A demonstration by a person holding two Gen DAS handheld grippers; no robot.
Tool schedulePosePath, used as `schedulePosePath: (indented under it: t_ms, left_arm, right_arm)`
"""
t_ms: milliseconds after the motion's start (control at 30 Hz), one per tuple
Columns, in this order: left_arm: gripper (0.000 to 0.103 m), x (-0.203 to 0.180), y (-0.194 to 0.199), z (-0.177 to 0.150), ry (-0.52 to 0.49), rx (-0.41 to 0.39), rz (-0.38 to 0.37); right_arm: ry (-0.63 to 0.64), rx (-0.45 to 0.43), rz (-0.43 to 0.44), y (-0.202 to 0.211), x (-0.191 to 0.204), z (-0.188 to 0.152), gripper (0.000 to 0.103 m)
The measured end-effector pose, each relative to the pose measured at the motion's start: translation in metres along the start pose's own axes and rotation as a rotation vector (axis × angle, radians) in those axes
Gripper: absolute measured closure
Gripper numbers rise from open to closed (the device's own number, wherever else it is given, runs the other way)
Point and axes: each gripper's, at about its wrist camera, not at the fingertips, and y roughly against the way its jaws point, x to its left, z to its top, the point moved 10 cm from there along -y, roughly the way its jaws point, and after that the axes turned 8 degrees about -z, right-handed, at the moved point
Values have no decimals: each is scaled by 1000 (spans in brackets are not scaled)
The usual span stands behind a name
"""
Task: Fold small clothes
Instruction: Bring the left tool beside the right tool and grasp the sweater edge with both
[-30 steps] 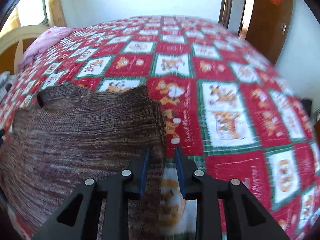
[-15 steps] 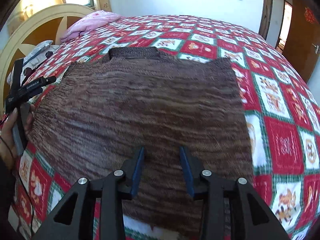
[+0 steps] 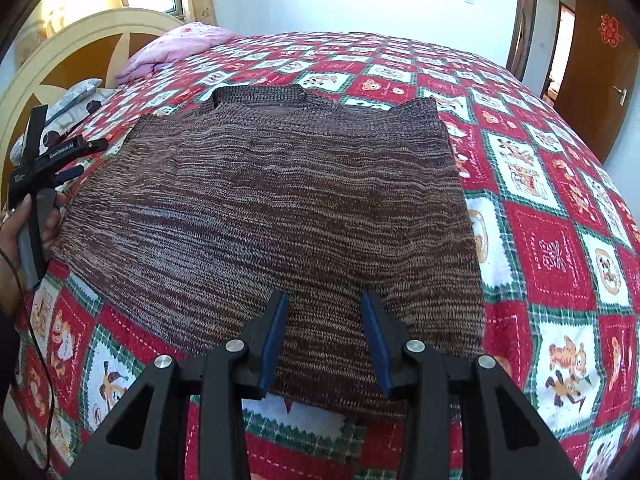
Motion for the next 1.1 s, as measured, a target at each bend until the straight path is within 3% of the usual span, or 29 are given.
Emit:
schedulePosePath:
  t_ms: [100,200,333,400,600,700,900,1100]
  left_arm:
    - [0,-3,5,-3,-21,46,-43]
    - [0,0,10,-1,-25,72,-87]
    - [0,10,6,4,22,102,-165]
    - [0,12,6,4,58,71,-197]
    - [0,-14,5,-6,-73,62,-192]
    - [0,-13,7,-6,-68,62,-223]
    - [0,-3,16,-1,60,31,-373]
    - [0,-13,13,-4,14,44,-355]
  right_arm:
    - [-5,-3,-17,8,-1,1,62]
    - [37,-69,-12,28,16,12,62]
    - [229,-160,28,52,84,30,59]
    - [311,-180,65,56,121,33,59]
    - [521,-234,107,54,223,27,59]
    - [603,-239,97,43,251,17,59]
    - [650,-250,96,26,289,13,59]
    - [626,-292,90,17,309,25,59]
